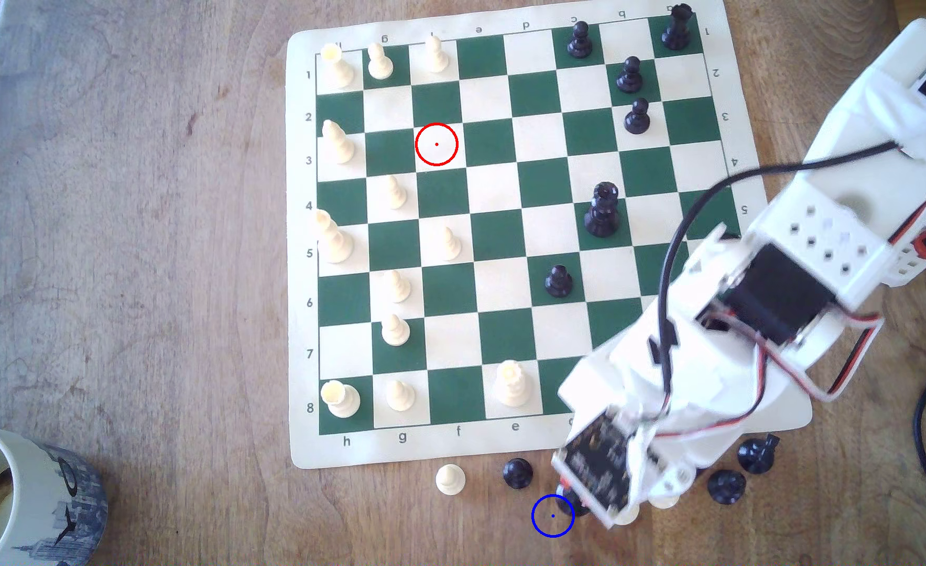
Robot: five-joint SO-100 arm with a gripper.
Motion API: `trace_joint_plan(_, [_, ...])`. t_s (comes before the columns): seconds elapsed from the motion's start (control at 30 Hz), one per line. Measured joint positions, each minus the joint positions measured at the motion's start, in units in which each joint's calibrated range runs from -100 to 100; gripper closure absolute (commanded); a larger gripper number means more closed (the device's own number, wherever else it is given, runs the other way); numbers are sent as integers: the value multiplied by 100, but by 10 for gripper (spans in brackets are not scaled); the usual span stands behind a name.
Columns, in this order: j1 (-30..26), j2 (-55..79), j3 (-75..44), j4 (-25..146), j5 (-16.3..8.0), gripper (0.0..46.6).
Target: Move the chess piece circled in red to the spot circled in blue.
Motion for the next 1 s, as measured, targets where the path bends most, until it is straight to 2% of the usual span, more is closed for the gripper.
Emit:
trace_joint_plan(0.57, [52,1617,-1112,-88,54,464])
trace_joint_plan(1.0, [52,2095,-1130,-183,93,464])
